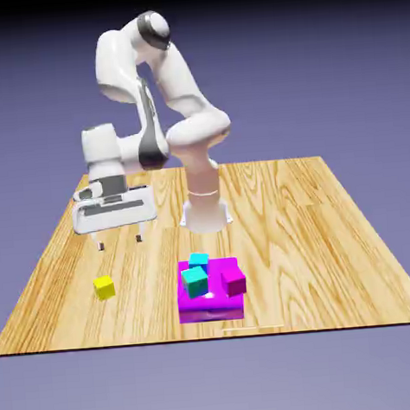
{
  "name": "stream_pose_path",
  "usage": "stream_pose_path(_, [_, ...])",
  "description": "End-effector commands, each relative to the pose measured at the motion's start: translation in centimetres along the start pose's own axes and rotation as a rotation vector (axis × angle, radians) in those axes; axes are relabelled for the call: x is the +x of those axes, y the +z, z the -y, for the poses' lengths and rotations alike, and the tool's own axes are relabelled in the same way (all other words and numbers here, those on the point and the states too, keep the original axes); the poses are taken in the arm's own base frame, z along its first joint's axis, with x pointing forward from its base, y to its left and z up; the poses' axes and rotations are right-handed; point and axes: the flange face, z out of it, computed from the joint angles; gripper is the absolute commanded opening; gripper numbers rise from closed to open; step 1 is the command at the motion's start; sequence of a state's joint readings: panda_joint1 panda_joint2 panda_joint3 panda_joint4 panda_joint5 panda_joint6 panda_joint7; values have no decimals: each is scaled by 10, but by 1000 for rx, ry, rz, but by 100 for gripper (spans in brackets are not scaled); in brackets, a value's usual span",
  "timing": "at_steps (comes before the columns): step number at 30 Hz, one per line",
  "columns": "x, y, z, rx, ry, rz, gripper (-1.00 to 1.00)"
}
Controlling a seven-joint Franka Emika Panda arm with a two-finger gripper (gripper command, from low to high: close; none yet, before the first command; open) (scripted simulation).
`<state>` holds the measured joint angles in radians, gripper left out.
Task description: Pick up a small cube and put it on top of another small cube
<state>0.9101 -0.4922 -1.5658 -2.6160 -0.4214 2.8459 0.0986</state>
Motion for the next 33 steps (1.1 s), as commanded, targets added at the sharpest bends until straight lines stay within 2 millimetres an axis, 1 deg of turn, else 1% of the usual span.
stream_pose_path(1, [-2, 4, -7, -7, -8, 13, 0])
stream_pose_path(9, [-26, 36, -66, -67, -77, 125, 0])
stream_pose_path(16, [-53, 56, -118, -124, -143, 233, 0])
stream_pose_path(18, [-55, 57, -120, -126, -145, 237, 0])
stream_pose_path(23, [-60, 90, -127, -124, -141, 227, 0])
stream_pose_path(27, [-71, 120, -132, -126, -144, 235, 0])
stream_pose_path(28, [-72, 123, -133, -126, -145, 237, 0])
stream_pose_path(29, [-72, 123, -133, -126, -145, 237, -100])
stream_pose_path(30, [-72, 123, -133, -126, -145, 237, -100])
stream_pose_path(33, [-63, 100, -129, -124, -141, 229, -100])
